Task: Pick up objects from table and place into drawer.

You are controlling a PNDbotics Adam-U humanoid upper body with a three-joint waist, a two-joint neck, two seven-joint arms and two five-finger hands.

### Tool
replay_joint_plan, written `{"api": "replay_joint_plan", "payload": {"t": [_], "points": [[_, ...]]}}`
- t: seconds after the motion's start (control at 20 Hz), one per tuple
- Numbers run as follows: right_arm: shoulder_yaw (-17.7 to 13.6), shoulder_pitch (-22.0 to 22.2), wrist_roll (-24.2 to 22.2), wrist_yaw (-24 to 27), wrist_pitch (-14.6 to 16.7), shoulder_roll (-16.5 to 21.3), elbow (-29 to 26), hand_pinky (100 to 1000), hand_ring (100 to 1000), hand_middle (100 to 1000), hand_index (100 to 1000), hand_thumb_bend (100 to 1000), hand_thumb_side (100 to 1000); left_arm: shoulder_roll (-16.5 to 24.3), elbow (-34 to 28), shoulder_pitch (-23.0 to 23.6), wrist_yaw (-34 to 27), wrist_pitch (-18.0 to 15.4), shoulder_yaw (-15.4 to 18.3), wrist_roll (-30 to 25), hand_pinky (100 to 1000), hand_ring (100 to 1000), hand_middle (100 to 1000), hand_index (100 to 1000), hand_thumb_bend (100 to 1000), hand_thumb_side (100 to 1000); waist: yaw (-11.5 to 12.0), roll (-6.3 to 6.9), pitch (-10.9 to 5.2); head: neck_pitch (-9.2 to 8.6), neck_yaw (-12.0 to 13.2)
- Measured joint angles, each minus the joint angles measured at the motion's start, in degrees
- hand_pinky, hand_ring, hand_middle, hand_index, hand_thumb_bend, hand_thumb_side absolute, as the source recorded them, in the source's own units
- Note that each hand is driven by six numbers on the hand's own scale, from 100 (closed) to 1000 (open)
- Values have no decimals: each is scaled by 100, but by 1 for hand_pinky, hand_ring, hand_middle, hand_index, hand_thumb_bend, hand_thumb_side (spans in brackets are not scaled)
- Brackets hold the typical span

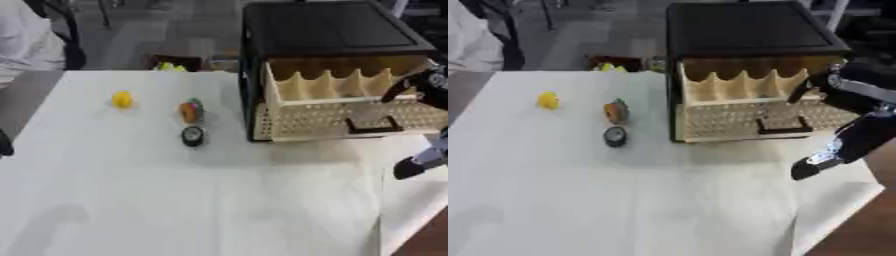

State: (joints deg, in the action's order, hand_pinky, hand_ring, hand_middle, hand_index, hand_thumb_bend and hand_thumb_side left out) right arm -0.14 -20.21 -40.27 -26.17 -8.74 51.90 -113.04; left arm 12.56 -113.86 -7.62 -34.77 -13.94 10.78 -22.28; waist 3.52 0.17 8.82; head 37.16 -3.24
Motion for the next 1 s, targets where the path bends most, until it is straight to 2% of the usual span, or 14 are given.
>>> {"api": "replay_joint_plan", "payload": {"t": [0.35, 0.55, 0.75, 1.0], "points": [[-218, -159, 262, 74, -28, -147, -58, 100, 100, 100, 731, 1000, 541, 2, 0, 4, -21, -25, 0, 18, 399, 489, 505, 713, 100, 972, -2, 40, -2, 58, 108], [-344, -283, 624, 195, -25, -236, -59, 100, 100, 100, 690, 1000, 541, 2, 0, 4, -38, -45, 0, 11, 399, 489, 505, 713, 100, 970, -13, 52, -1, 61, 149], [-413, -403, 1518, 534, -34, -351, -59, 100, 100, 100, 639, 1000, 541, 18, 0, 3, -69, -82, -1, 1, 397, 490, 508, 714, 100, 959, -14, 92, 2, 84, 204], [-376, -660, 3249, 1084, -27, -488, -60, 100, 100, 100, 615, 1000, 541, 240, 0, -43, -129, -278, -27, -57, 391, 491, 512, 716, 100, 922, 3, 145, 27, 109, 229]]}}
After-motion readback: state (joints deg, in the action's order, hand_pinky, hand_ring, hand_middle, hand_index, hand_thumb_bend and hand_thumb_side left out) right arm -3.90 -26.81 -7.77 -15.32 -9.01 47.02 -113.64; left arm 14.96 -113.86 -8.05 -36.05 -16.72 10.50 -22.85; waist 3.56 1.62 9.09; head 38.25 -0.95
